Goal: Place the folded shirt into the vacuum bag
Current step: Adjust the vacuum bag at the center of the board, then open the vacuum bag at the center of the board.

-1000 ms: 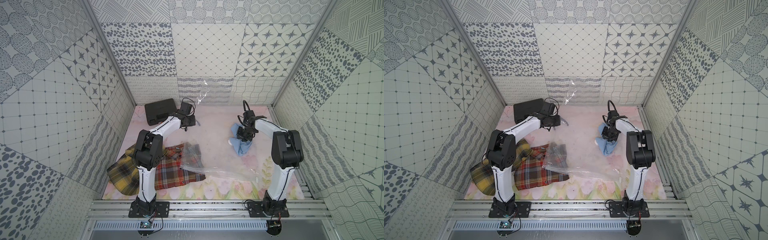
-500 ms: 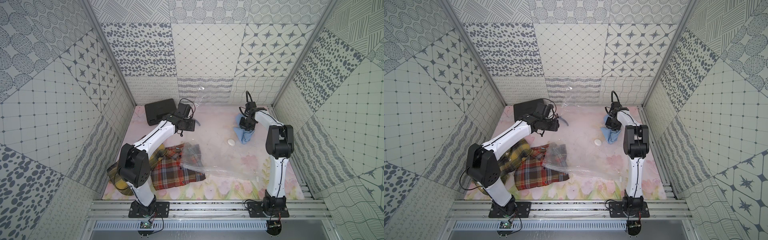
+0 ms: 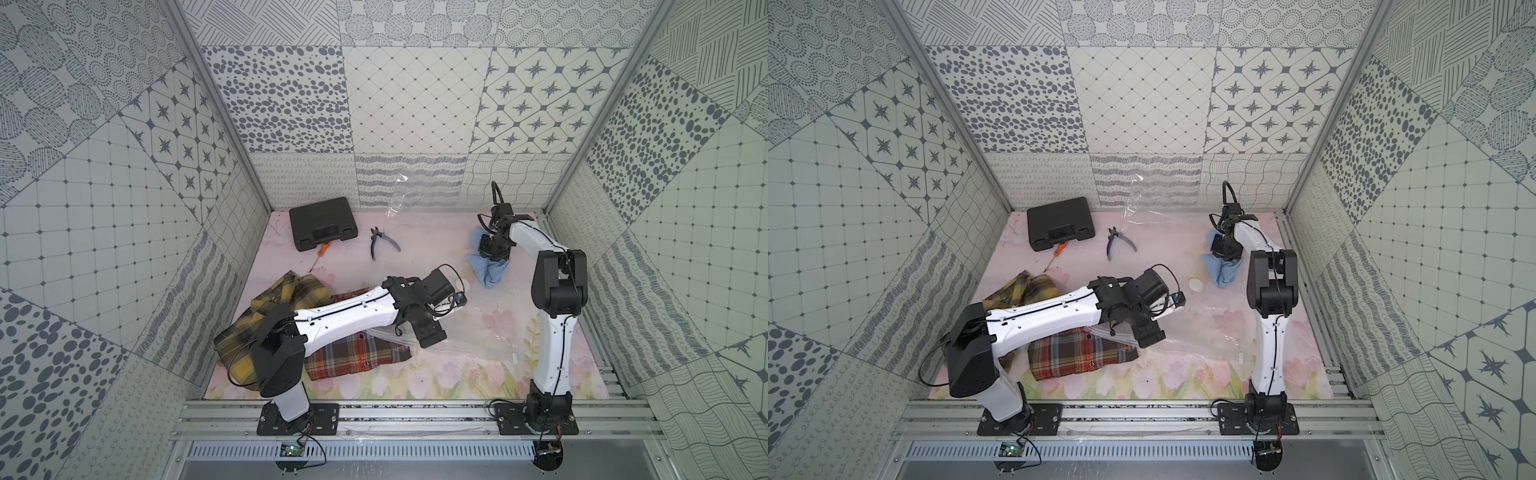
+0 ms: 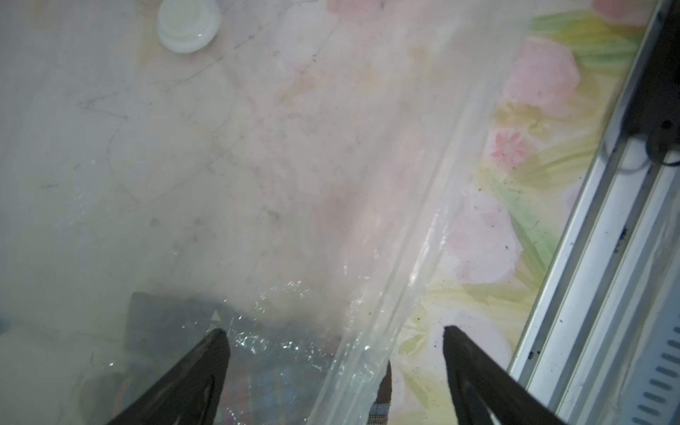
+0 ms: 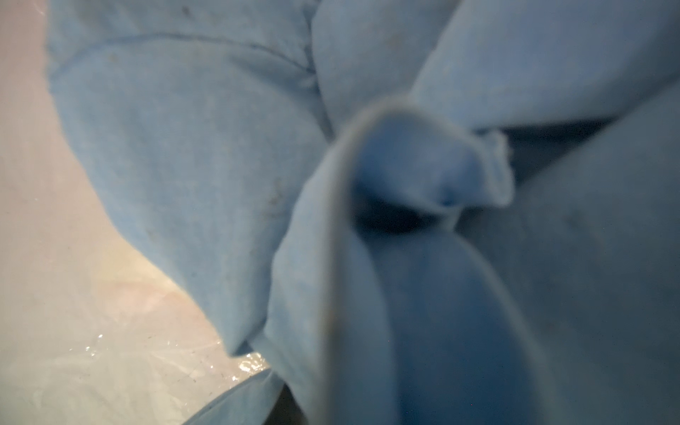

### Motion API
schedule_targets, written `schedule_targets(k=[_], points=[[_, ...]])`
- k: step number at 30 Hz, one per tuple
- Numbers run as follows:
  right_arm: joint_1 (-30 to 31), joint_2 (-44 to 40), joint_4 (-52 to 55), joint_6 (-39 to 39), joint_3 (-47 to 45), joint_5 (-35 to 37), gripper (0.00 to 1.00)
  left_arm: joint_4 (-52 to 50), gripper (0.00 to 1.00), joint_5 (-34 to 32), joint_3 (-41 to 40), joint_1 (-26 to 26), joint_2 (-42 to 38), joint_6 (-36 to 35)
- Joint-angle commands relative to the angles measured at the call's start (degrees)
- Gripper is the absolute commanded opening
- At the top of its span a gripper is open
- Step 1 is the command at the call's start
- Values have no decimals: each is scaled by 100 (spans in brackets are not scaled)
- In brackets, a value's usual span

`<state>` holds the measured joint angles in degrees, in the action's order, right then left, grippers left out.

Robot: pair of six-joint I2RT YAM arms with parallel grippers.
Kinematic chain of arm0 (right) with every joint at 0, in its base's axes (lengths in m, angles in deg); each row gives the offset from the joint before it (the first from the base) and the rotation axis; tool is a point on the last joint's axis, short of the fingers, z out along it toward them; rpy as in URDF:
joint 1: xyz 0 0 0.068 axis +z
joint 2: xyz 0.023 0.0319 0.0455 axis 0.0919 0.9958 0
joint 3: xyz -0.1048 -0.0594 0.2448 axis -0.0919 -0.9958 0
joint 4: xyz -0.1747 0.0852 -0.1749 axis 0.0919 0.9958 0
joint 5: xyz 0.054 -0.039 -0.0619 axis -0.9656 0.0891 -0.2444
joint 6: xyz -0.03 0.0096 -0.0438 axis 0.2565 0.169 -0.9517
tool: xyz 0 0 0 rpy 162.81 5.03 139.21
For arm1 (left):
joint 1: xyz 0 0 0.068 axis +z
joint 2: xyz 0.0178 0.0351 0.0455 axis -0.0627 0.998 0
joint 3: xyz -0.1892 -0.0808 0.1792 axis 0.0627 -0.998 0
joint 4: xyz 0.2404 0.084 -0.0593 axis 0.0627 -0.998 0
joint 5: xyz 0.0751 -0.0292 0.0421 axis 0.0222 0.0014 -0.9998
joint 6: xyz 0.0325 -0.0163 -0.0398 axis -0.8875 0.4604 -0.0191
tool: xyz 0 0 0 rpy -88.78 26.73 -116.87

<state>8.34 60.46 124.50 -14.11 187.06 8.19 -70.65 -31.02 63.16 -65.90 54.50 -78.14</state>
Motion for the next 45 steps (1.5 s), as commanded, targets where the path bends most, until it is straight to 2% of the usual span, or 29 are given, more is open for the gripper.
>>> schedule_targets(k=[1,6,10,12,16,22,25,30,36,40,42,45], points=[[-32,434,243,-163,-86,-2,0,-19,92,-317,-60,-430,241,-1110],[-43,371,244,-165,-65,-70,0,277,89,-731,-310,-717,574,-1373],[-43,229,256,-147,-130,-187,0,1065,80,-1868,-508,-696,830,-1612],[-35,6,229,-119,-275,-319,0,1320,74,-1913,-519,-639,865,-1549],[-9,-892,99,-70,-878,-446,0,1747,50,-1660,-395,-540,857,-1357],[26,-2300,-20,4,-1821,-582,0,1727,15,-1252,57,-268,1242,-995],[53,-2895,68,3,-2135,-655,0,1775,5,-1054,302,-134,1552,-762],[49,-3691,264,48,-2388,-811,0,1903,5,-307,871,155,1983,-150],[-278,-4212,430,104,-2447,-900,0,1928,8,452,2143,427,2959,675],[-424,-4416,523,24,-2586,-715,0,1353,19,974,2910,440,3417,826],[-488,-4383,483,-26,-2813,-613,0,1275,26,1191,2726,447,3283,719],[-593,-4249,244,-79,-3182,-424,0,1173,38,1182,2283,456,2949,442]])
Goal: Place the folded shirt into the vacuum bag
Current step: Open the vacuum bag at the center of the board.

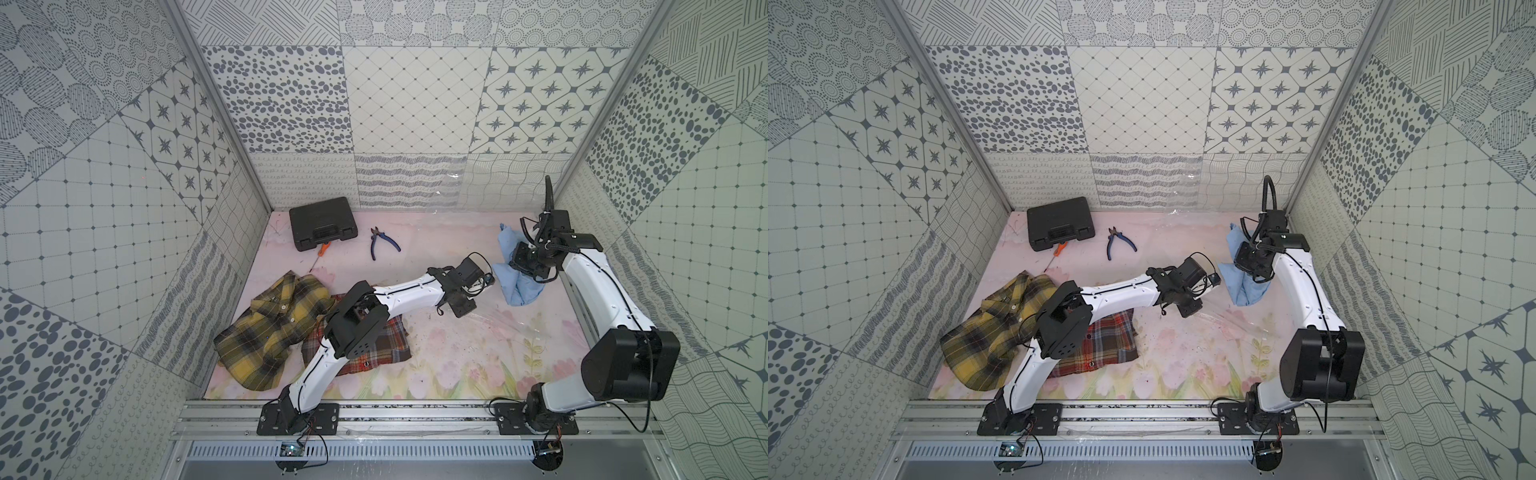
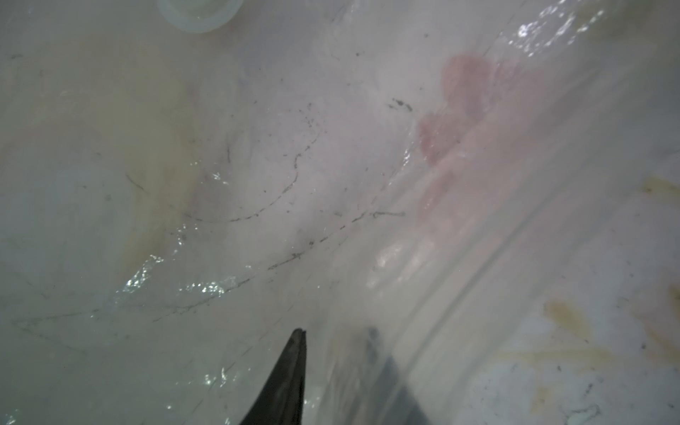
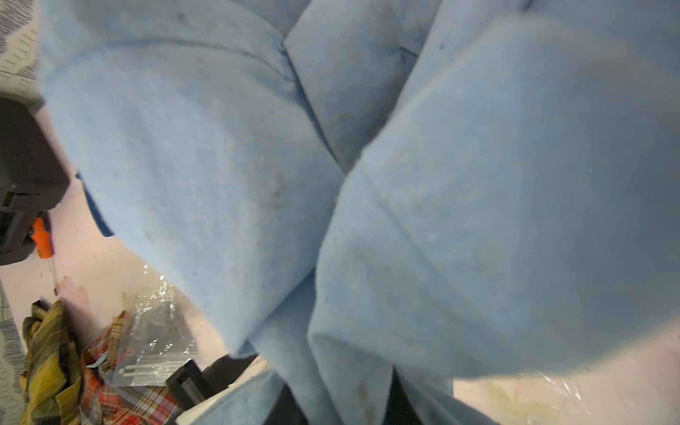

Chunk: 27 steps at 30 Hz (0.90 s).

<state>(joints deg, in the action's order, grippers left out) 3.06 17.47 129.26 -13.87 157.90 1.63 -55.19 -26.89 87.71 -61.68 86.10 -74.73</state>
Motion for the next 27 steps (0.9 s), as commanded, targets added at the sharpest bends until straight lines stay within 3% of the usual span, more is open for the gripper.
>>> schedule_targets(k=[1,9,15,27], points=[[-96,145,-312,-115,-351,289,0,-421,42,722,-288,41,-305,-3],[-163,969,-664,-198,-462,430,0,-360,57,328,-849,346,-765,-221],[-164,1017,-666,-222,-413,325,0,-298,69,702,-1115,394,-1149,-495],[-164,791,-623,-222,-507,275,0,-396,62,652,-1152,602,-980,-970]])
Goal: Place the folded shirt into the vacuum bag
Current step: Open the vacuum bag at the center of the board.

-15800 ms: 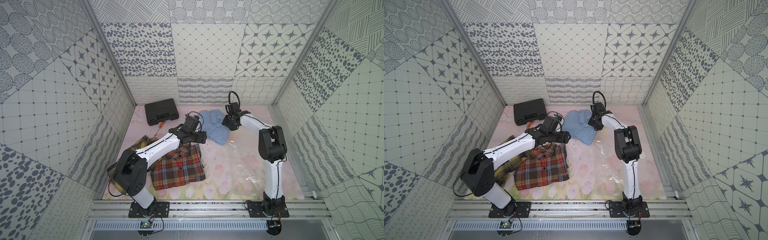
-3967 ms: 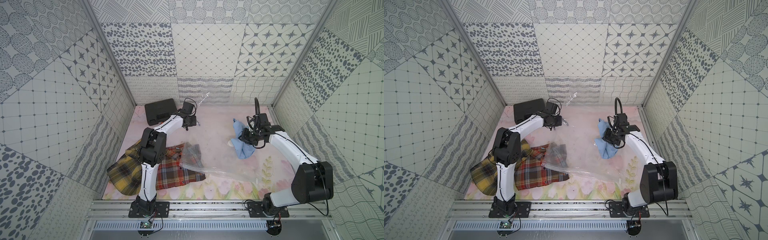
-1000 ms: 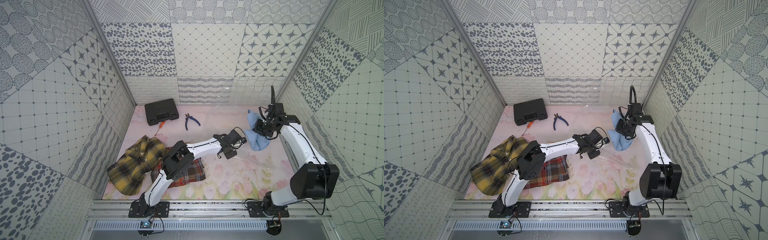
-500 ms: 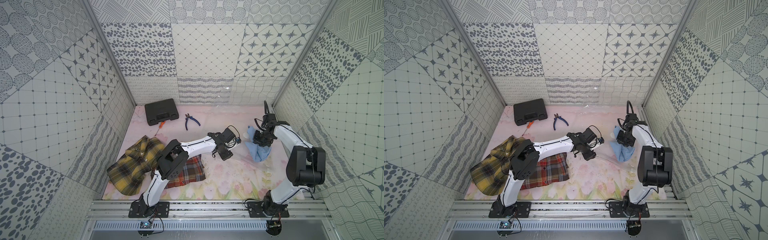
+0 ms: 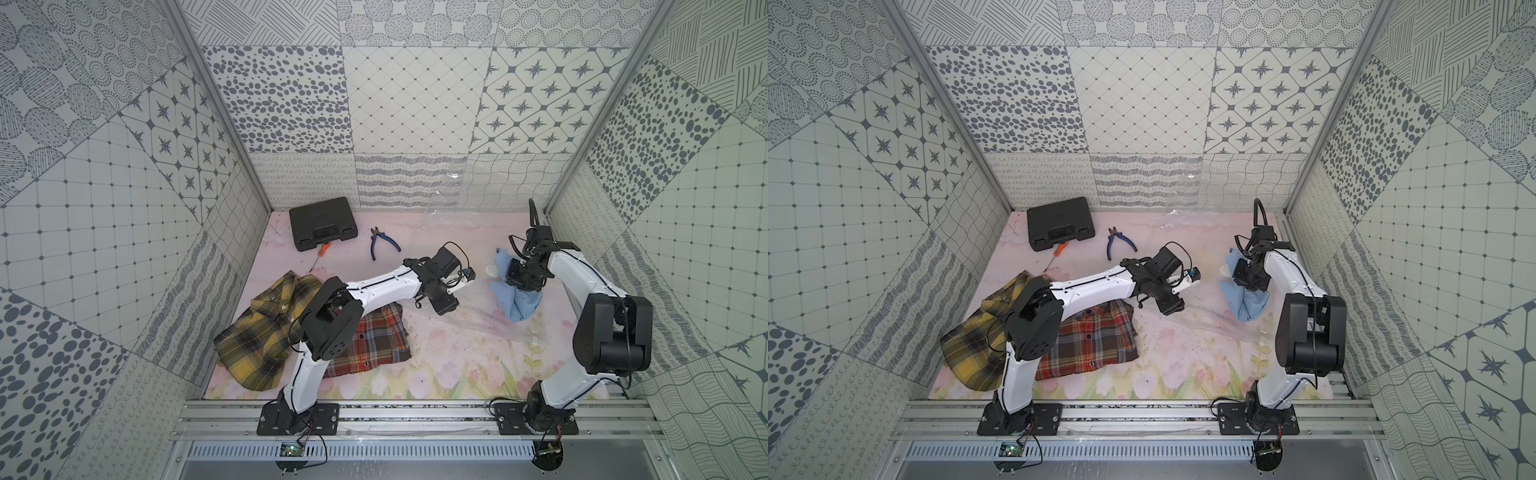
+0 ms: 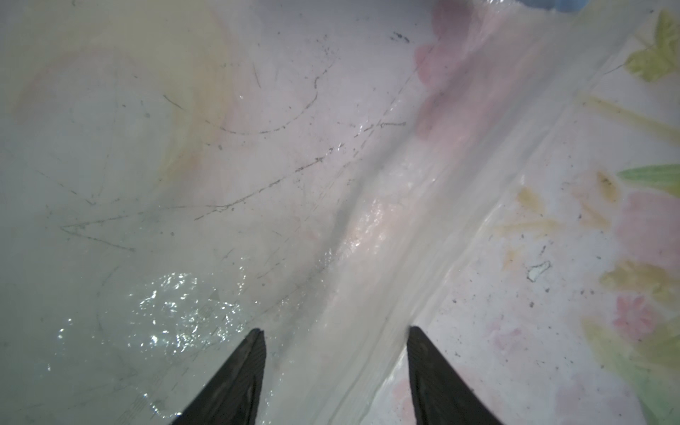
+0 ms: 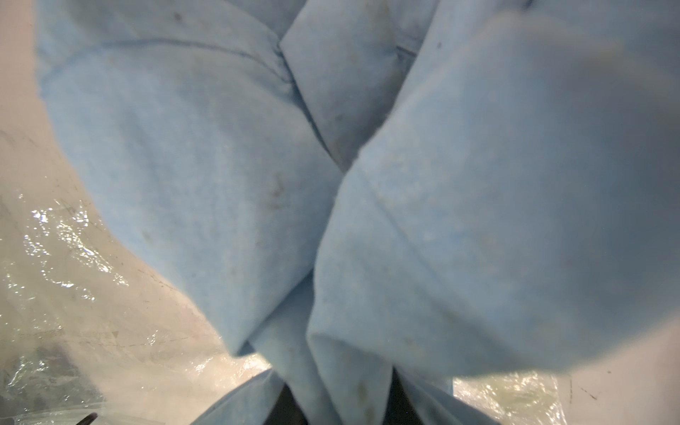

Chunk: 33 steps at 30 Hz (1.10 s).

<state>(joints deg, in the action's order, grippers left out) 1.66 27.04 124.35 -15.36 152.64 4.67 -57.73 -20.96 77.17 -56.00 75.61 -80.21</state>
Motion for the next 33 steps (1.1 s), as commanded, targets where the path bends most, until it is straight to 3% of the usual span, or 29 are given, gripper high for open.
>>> schedule_targets(k=[1,12,15,27,30,33], points=[[-22,-154,-146,-74,17,-22,0,-86,62,8,-178,6,65,-475],[-49,220,-243,-65,122,35,0,1549,60,-1591,-1205,-444,-126,-1058],[-48,243,-256,-82,118,59,0,1848,58,-1771,-1313,-465,-230,-1050],[-86,353,-236,-120,181,116,0,1319,60,-1078,-778,-294,-175,-804],[-88,413,-240,-104,216,145,0,1251,54,-1049,-628,-288,72,-858],[-117,533,-226,-90,325,177,0,1258,36,-1051,-631,-288,220,-886]])
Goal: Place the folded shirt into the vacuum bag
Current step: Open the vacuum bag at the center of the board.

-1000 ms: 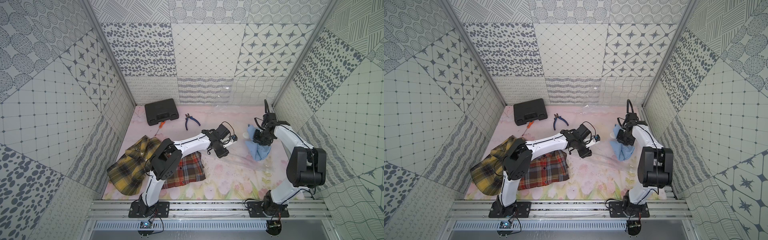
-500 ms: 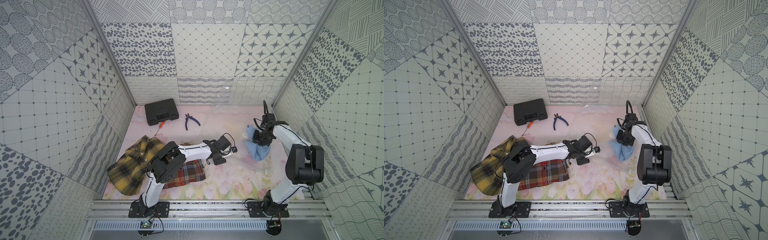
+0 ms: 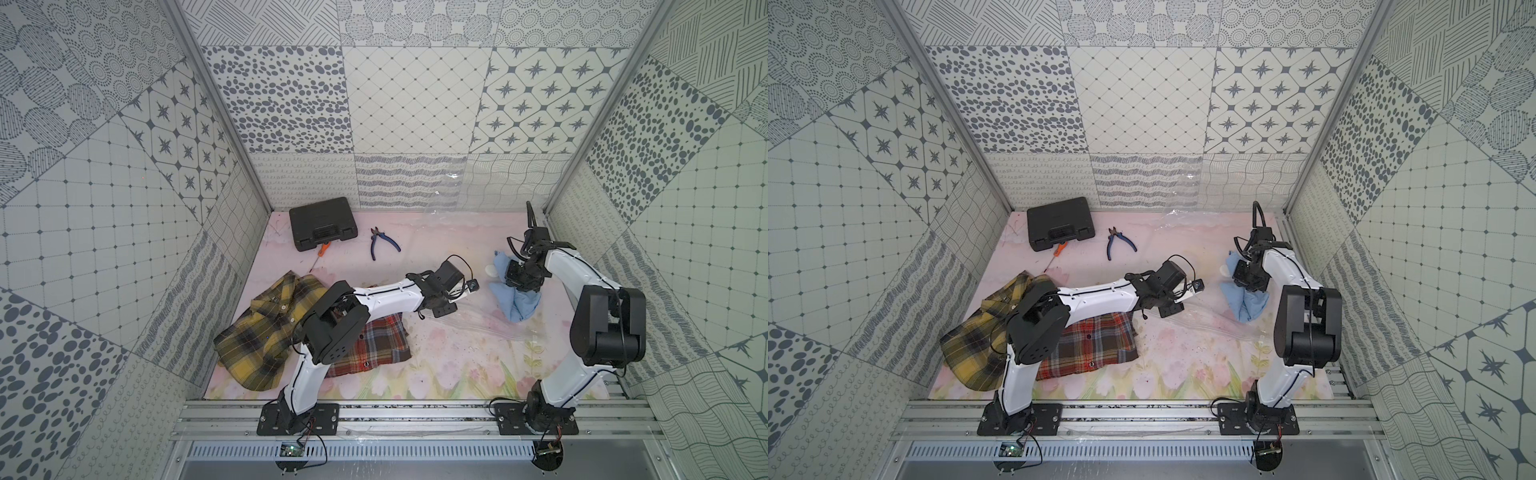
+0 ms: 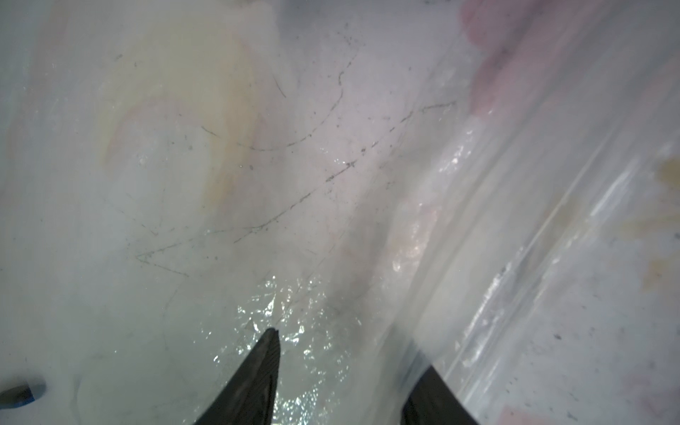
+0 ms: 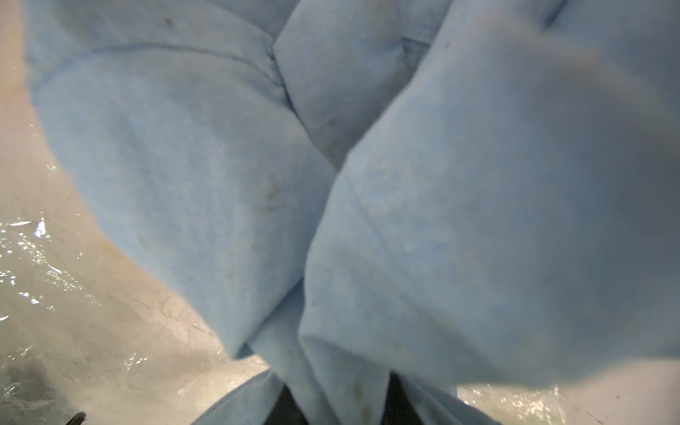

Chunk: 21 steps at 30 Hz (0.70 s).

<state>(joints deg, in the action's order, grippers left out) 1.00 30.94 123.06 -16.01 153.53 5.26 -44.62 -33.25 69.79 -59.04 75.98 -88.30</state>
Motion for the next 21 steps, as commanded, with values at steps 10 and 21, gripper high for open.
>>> schedule_targets(k=[10,21], points=[[202,1160,-73,36,773,-32,0,168,0,346,-627,-159,-932,640],[1348,3058,453,142,2743,-291,0,385,0,-342,-1155,-731,-881,2172]])
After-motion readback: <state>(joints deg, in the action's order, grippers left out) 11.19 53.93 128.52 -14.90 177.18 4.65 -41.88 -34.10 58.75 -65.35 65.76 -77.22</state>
